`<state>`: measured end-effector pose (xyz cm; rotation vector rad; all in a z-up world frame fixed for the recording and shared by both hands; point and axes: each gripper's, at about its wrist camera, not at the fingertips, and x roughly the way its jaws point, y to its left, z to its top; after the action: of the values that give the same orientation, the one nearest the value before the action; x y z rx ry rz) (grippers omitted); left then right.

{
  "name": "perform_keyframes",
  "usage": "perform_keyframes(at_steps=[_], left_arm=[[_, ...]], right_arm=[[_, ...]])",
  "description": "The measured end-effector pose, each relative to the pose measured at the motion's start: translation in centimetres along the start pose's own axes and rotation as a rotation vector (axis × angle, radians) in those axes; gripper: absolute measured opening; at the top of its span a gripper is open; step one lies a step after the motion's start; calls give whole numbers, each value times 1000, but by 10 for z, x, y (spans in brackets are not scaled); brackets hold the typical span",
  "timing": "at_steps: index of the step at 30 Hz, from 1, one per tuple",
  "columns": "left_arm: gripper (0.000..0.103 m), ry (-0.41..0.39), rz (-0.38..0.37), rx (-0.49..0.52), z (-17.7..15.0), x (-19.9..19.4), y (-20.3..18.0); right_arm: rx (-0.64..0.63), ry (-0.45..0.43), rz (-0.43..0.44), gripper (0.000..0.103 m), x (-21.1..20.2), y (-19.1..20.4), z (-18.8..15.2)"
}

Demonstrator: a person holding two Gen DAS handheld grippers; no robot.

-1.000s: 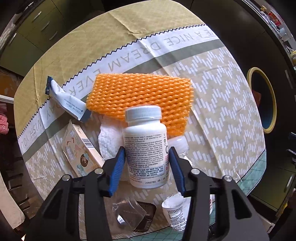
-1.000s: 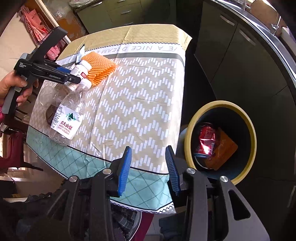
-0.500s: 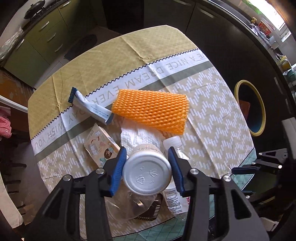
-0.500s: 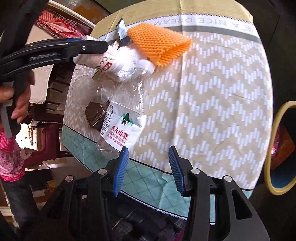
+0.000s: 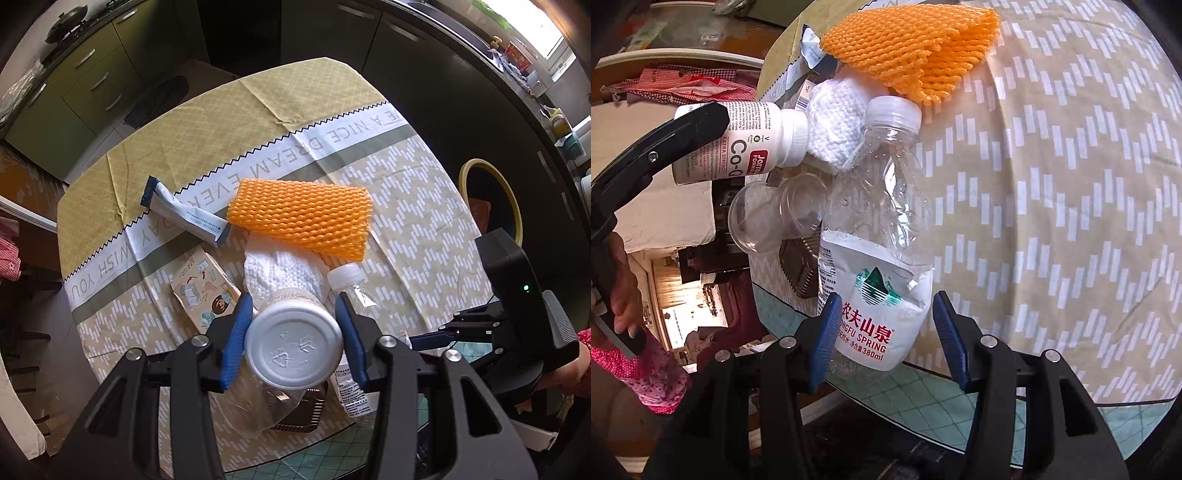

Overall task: Collect trash
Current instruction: 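Grasp the white pill bottle with the left tool while the right tool grasps the water bottle, then carry the water bottle to the bin and release it with the right tool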

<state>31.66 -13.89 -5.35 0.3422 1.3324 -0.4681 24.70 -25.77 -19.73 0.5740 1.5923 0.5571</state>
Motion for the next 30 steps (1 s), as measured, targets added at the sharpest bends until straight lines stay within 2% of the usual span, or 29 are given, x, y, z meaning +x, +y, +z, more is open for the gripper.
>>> perform_keyframes(at_steps=[5, 8, 10, 11, 13, 14, 22, 27, 30], left_arm=[[45, -4, 5, -7, 0, -4, 4], [45, -6, 11, -10, 0, -6, 5], [45, -9, 14, -10, -1, -7, 5], [45, -10, 15, -10, -1, -8, 5], [45, -11, 17, -9, -2, -10, 6], [45, -13, 18, -8, -2, -11, 6], [45, -33, 24, -12, 1, -20, 4], [45, -38, 26, 0, 4, -24, -4], [45, -41, 28, 7, 7, -26, -10]], right_arm=[[-35, -5, 6, 54, 5, 22, 7], [-63, 1, -36, 54, 14, 37, 11], [-91, 4, -73, 37, 21, 45, 9], [-115, -3, -80, 36, 22, 49, 9], [-160, -38, -112, 25, 18, 61, 6], [-178, -48, -119, 24, 15, 67, 2], [-229, -125, -214, 23, -28, 74, -22], [-190, -208, -222, 23, -77, 45, -44], [-145, -299, -232, 23, -125, 21, -59]])
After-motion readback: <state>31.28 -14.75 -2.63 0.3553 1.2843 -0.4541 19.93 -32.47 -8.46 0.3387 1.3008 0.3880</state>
